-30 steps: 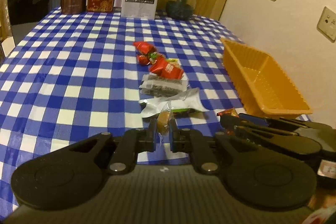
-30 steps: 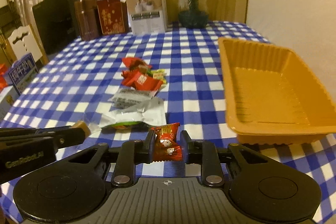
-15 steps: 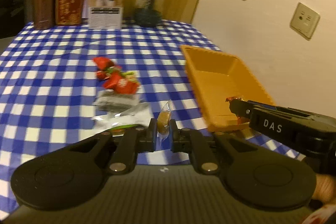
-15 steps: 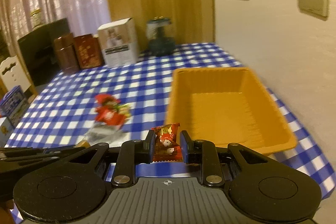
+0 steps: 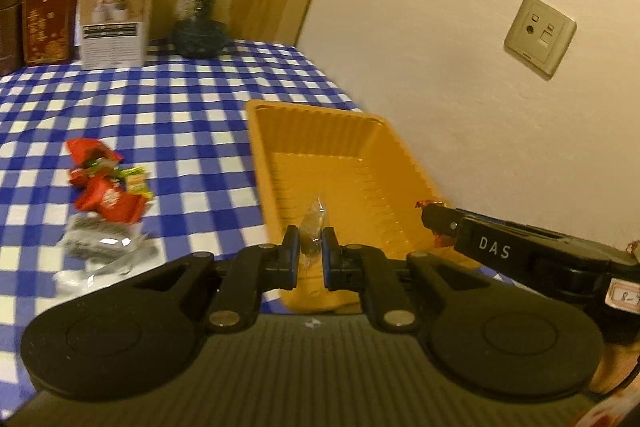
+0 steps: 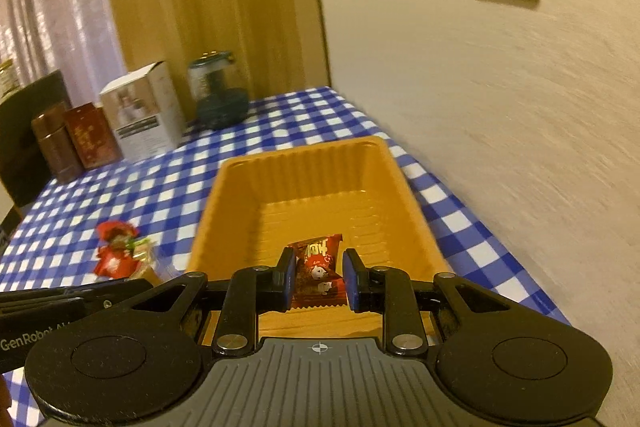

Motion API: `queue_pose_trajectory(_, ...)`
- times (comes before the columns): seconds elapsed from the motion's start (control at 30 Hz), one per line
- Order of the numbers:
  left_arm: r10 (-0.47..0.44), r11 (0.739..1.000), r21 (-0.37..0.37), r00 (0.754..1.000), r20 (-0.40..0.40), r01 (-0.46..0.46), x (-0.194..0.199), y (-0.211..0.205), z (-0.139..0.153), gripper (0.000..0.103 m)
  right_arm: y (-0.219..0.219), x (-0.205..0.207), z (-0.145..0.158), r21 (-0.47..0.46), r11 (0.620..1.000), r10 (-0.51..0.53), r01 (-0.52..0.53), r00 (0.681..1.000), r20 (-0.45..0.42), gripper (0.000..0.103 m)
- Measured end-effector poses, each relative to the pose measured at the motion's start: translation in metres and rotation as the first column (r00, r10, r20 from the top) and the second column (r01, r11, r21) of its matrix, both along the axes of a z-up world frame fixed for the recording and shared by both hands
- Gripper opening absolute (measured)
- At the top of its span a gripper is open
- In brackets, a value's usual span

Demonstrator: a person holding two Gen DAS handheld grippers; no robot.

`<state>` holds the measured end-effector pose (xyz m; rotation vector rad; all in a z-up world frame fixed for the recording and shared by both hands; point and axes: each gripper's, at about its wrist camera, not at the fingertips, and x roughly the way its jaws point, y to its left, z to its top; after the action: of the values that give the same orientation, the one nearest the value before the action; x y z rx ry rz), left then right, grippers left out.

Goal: Organize snacks
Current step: 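Carry the red candy into the orange tray and open the right gripper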

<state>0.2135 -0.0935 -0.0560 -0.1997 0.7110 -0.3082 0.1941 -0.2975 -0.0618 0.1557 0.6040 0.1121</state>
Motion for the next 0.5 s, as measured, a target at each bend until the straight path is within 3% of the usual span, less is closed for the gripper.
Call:
queue_pose_trajectory(0.33, -0.038, 0.999, 0.034, 0.999, -0.005, 0.038, 0.027, -0.028, -0.014, 0.010, -0.020, 0.018, -0.003, 0.027, 0.999, -0.033, 0.033, 0.999, -0.006, 0.025)
queue_pose_trajectory(0.37, -0.037, 0.998, 0.041, 0.999, -0.004, 0.038, 0.029, -0.029, -0.015, 0.012, -0.022, 0.019, -0.003, 0.033, 0.999, -0.035, 0.035, 0.999, -0.008, 0.025)
queue_pose_trajectory(0.43, -0.033, 0.998, 0.050, 0.999, -0.004, 0.033, 0.031, -0.031, -0.016, 0.029, -0.023, 0.021, -0.003, 0.042, 0.998, -0.039, 0.040, 0.999, -0.013, 0.025)
queue_pose_trajectory(0.5, -0.031, 0.998, 0.046, 1.000, 0.003, 0.031, 0.027, -0.028, -0.016, 0.030, -0.023, 0.022, -0.004, 0.046, 0.998, -0.041, 0.042, 0.999, -0.015, 0.025)
